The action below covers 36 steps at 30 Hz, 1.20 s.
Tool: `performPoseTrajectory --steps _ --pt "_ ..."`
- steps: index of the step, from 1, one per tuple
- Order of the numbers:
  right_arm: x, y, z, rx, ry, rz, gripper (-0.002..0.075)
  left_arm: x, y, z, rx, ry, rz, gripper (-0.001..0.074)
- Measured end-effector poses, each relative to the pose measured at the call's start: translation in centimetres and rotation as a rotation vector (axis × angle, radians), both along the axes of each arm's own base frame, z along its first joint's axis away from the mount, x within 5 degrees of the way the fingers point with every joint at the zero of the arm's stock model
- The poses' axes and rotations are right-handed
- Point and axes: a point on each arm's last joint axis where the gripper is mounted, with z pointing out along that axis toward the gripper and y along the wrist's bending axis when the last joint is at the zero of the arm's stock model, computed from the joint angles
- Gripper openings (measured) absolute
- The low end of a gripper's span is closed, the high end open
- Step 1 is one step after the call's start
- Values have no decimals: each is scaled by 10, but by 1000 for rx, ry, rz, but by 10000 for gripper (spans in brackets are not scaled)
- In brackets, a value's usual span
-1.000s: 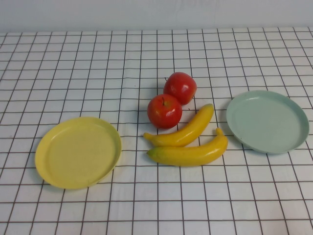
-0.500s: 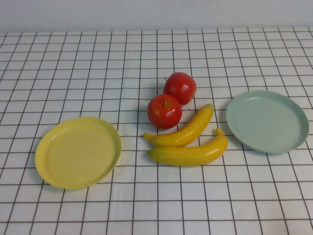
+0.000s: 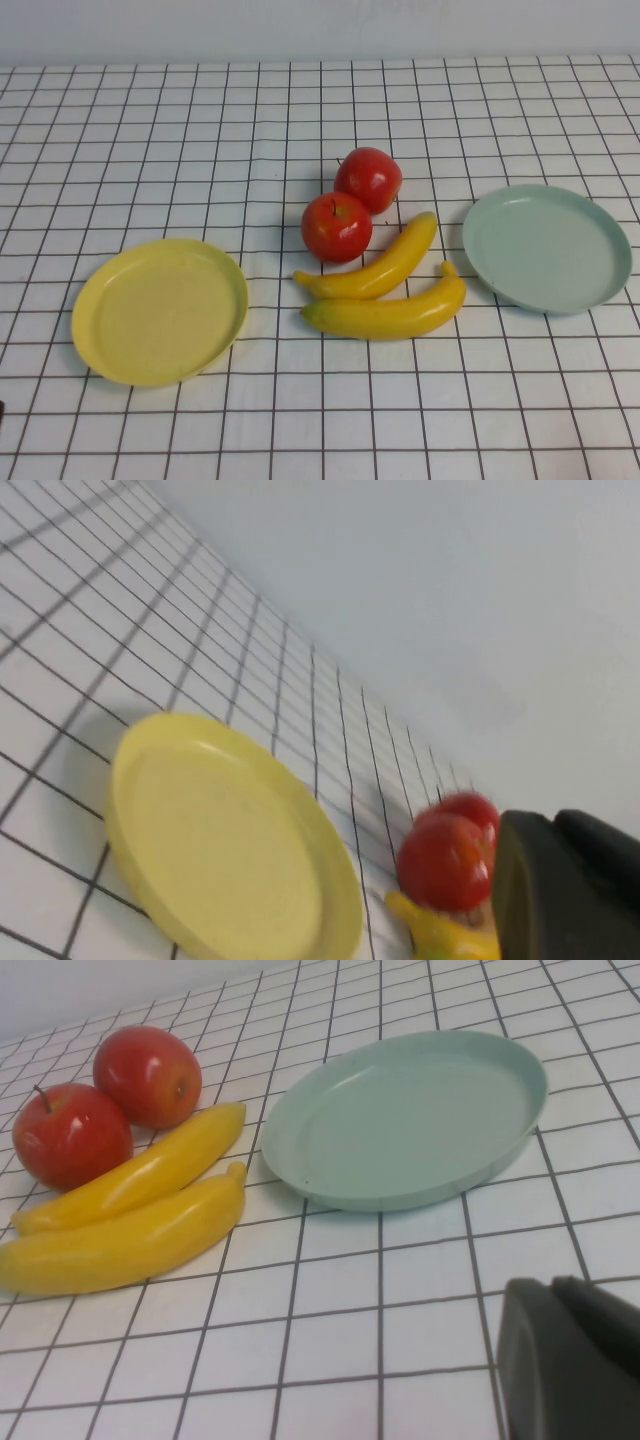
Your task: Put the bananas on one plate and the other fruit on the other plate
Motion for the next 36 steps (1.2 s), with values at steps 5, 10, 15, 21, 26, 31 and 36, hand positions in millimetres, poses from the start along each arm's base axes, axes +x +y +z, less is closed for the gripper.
performPoseTrajectory --steps 5,10,15,21,26,31,36 --pt "0 0 0 0 0 0 -15 -15 -18 39 359 -20 -224 -4" --pt "0 0 0 0 0 0 -15 -8 -22 80 636 59 -344 -4" --pt "0 0 0 0 0 0 -15 21 -24 93 837 201 -473 -4" --pt "0 0 0 0 0 0 -15 55 -27 92 894 289 -581 -4" --pt "0 0 0 0 0 0 -15 75 -25 90 910 386 -592 -4" --pt "0 0 0 0 0 0 -15 85 -29 92 949 453 -588 55" --pt "0 0 0 0 0 0 -15 98 -49 95 915 444 -628 368"
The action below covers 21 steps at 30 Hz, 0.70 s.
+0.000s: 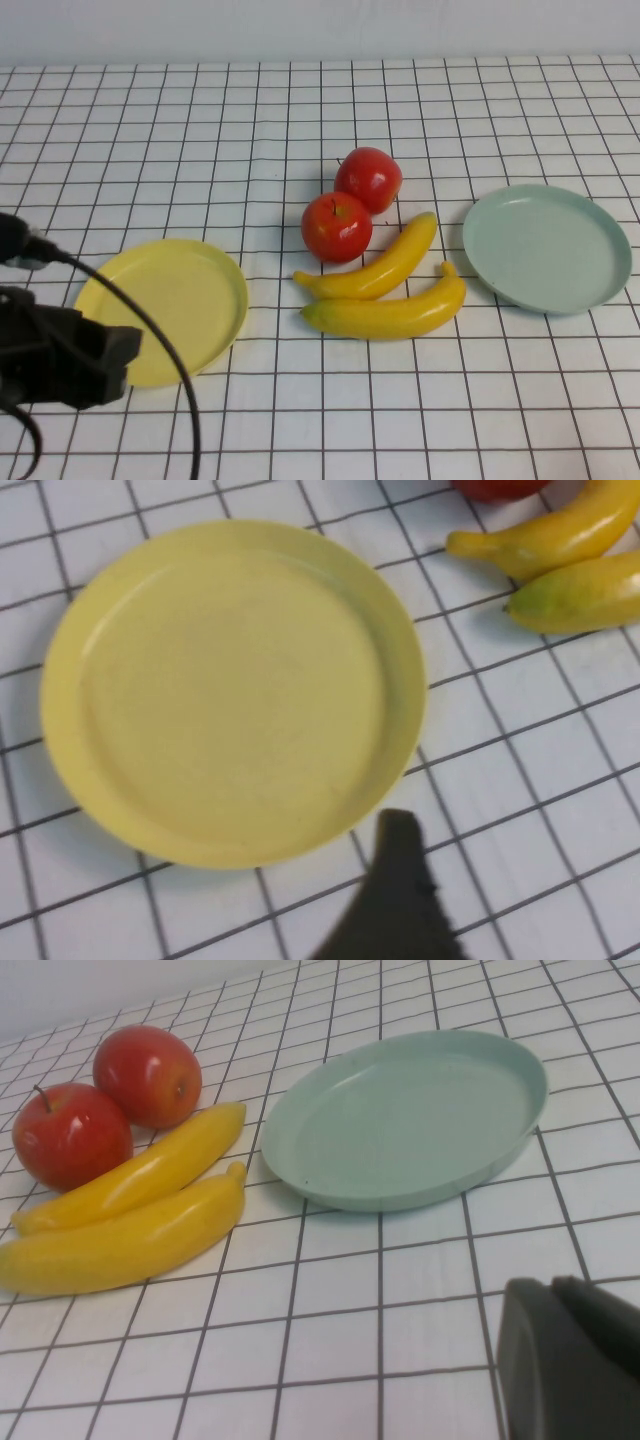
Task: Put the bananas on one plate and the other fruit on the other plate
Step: Put one type of fruit in the left plate
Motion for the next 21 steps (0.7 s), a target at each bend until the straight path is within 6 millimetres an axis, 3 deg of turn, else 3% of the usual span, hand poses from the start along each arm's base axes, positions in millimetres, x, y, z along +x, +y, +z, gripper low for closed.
performPoseTrajectory --steps 3,6,16,21 --pt "0 0 0 0 0 0 -15 13 -19 1 -29 69 -27 551" --pt "0 0 0 0 0 0 -15 36 -39 3 -7 143 -74 620" --pt "0 0 0 0 0 0 -15 133 -124 9 165 148 -237 648" --pt "0 0 0 0 0 0 -15 177 -162 -1 198 154 -275 649"
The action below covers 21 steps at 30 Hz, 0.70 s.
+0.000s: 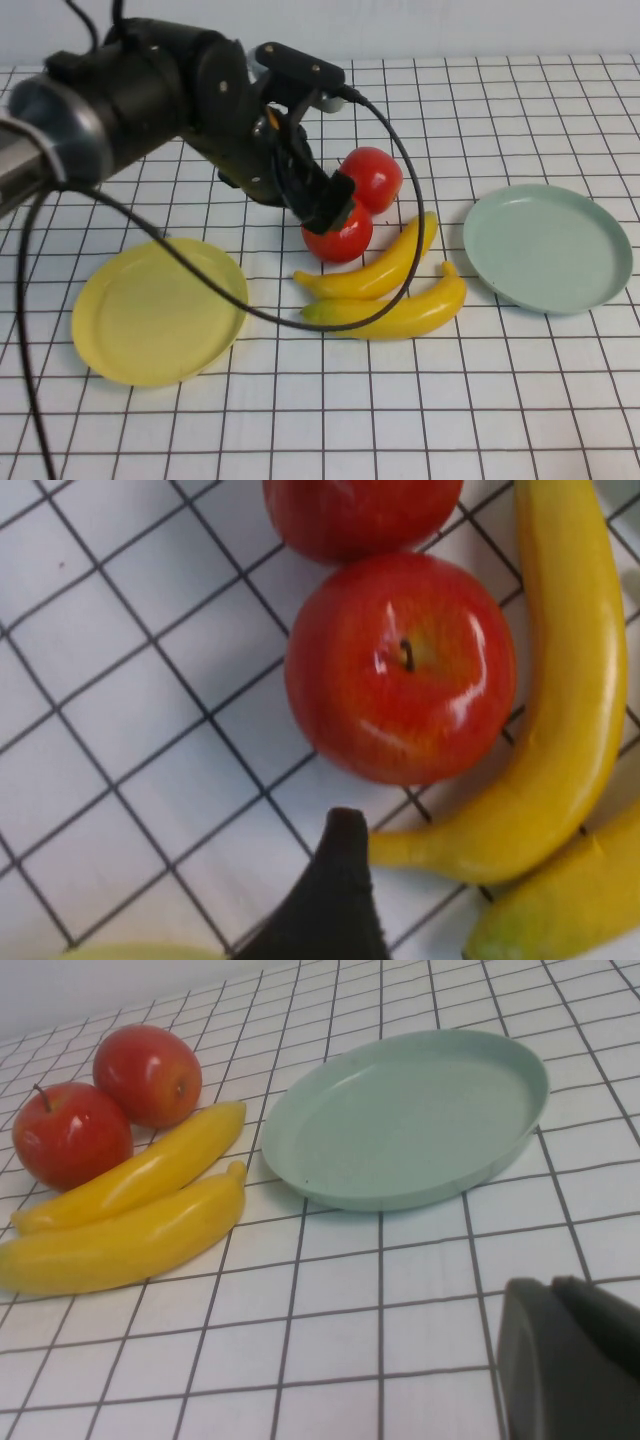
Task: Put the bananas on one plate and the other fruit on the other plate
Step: Put one type of fruit in the left plate
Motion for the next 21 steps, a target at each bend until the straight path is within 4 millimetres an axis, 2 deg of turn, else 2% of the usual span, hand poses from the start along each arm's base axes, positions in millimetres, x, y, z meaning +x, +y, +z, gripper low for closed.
performPoseTrajectory --steps 5,9,15,21 --pt "0 0 0 0 0 0 -15 36 -26 -24 30 23 -26 649" --pt "0 0 0 0 0 0 -15 55 -40 -42 57 34 -57 649" --pt "0 0 0 0 0 0 -15 71 -49 -69 102 51 -90 649" --pt "0 0 0 0 0 0 -15 75 -51 -71 101 34 -102 651"
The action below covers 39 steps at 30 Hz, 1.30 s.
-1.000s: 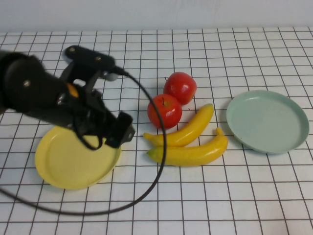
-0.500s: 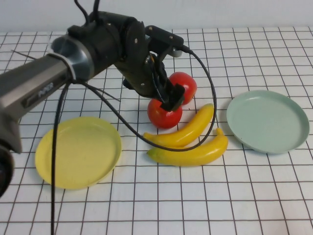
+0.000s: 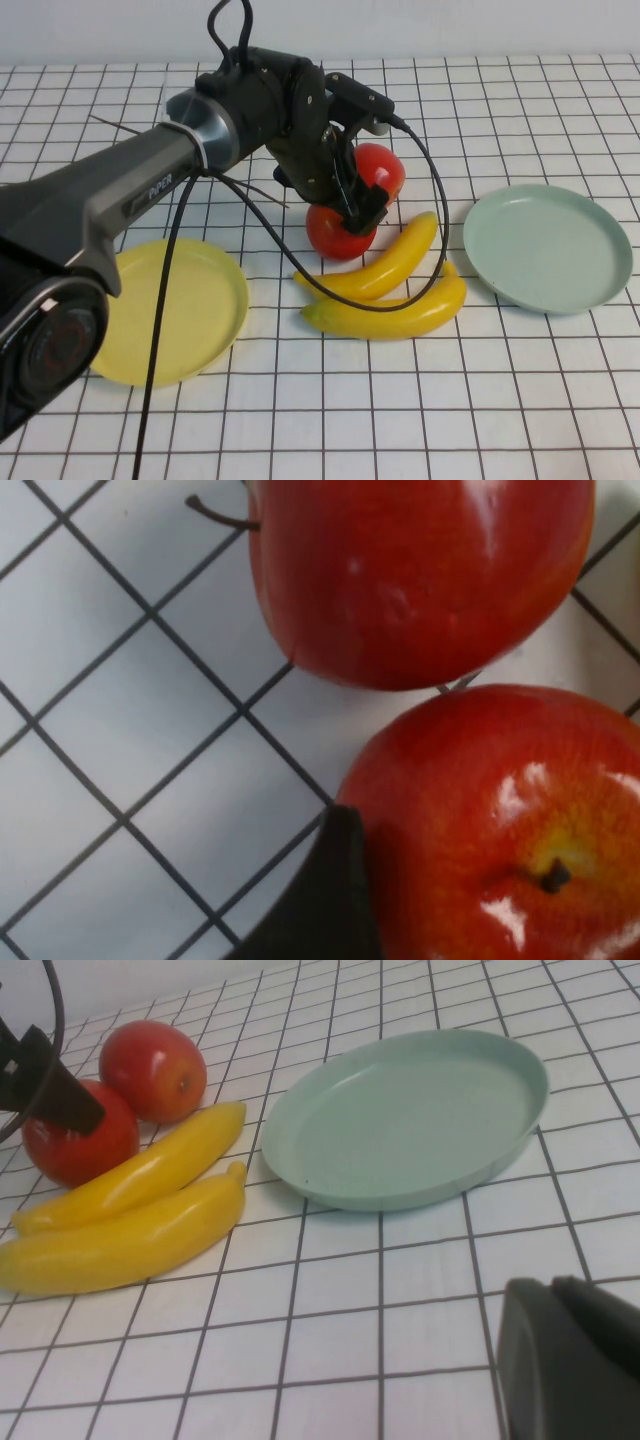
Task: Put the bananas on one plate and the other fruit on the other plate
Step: Put one type of fruit in the left plate
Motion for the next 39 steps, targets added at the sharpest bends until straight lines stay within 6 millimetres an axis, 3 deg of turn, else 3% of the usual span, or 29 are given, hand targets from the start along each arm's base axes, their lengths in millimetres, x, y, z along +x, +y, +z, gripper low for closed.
performPoseTrajectory --steps 5,9,11,14,17,19,21,26,29,33,39 --pt "0 0 0 0 0 0 -15 1 1 0 -8 1 6 580" --pt "0 0 0 0 0 0 -15 -1 4 8 -2 -8 4 578" --pt "0 0 0 0 0 0 -15 -3 8 20 4 -34 1 578" --pt "0 0 0 0 0 0 -15 -13 20 55 -3 -96 8 578" --pt "0 0 0 0 0 0 -15 -29 38 84 -16 -135 40 578" --pt "0 0 0 0 0 0 -15 -39 57 91 -13 -137 70 578" --pt "0 0 0 0 0 0 -15 -51 82 86 0 -126 109 578" --pt "0 0 0 0 0 0 -15 -82 142 51 25 -92 254 578" --pt "0 0 0 0 0 0 -15 -93 166 36 16 -81 349 578" --pt "0 0 0 0 0 0 -15 -96 181 23 1 -46 447 578" --pt "0 0 0 0 0 0 -15 -92 187 23 -24 -61 492 578"
